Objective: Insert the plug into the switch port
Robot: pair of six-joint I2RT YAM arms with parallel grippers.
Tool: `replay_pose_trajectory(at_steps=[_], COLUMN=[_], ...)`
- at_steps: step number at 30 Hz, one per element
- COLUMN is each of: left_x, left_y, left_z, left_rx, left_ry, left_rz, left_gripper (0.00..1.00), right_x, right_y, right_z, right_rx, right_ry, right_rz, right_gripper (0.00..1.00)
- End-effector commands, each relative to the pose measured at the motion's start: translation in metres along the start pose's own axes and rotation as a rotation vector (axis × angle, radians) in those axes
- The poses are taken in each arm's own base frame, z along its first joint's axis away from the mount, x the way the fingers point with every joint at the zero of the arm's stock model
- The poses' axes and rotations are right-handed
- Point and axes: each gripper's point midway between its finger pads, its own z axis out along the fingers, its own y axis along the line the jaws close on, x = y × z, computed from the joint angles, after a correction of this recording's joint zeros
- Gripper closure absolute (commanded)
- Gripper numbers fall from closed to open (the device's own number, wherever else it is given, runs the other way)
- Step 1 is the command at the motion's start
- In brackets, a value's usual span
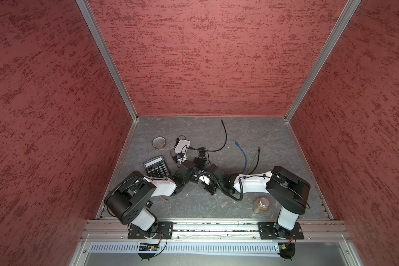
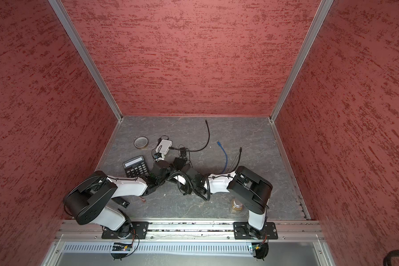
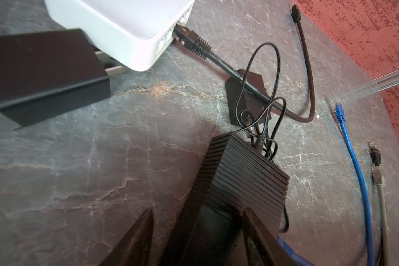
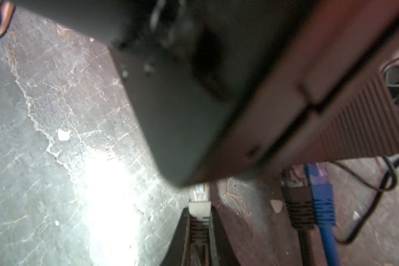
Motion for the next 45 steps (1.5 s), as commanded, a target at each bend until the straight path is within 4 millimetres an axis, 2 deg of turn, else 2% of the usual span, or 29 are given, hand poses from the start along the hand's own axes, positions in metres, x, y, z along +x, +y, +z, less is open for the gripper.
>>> replay_pose_trajectory(at_steps=[1,9,15,20,22,26,30,34,41,45], left_x=[0.077,0.087,0.092,0.094,0.096,0.096,0.089,0.077,0.054,0.043], left_y=[-0.064,-0.086,-0.088,-0.090,-0.090,-0.089,-0.080,-0.073,-0.065,-0.058], left_z=[-0.015,-0.022,-0.022,-0.021,-0.021,-0.019,-0.020,-0.023,-0.029,-0.030], left_rx=[0.279,0.376,0.381,0.410,0.421,0.425,0.392,0.352,0.272,0.234], left_ry=[0.309,0.328,0.328,0.319,0.322,0.324,0.307,0.282,0.235,0.219], left_rz=[-0.013,0.017,-0.005,-0.063,-0.080,-0.087,-0.080,-0.058,-0.001,0.003], left_gripper=[0.39,0.39,0.39,0.39,0.39,0.39,0.39,0.39,0.36,0.25], right_x=[-0.138,-0.162,-0.187,-0.198,-0.198,-0.185,-0.162,-0.136,-0.104,-0.086], right_y=[0.021,0.024,0.019,0.017,0.019,0.020,0.017,0.012,0.007,0.004], right_z=[-0.034,-0.039,-0.054,-0.068,-0.067,-0.061,-0.057,-0.052,-0.045,-0.040], right_rx=[-0.078,-0.074,-0.045,-0.023,-0.035,-0.041,-0.017,0.018,0.060,0.083], right_ry=[-0.518,-0.590,-0.688,-0.785,-0.785,-0.746,-0.695,-0.625,-0.538,-0.490], right_rz=[-0.151,-0.237,-0.236,-0.217,-0.221,-0.214,-0.199,-0.193,-0.202,-0.207], right_gripper=[0.95,0.95,0.97,0.98,0.98,0.98,0.98,0.97,0.94,0.92])
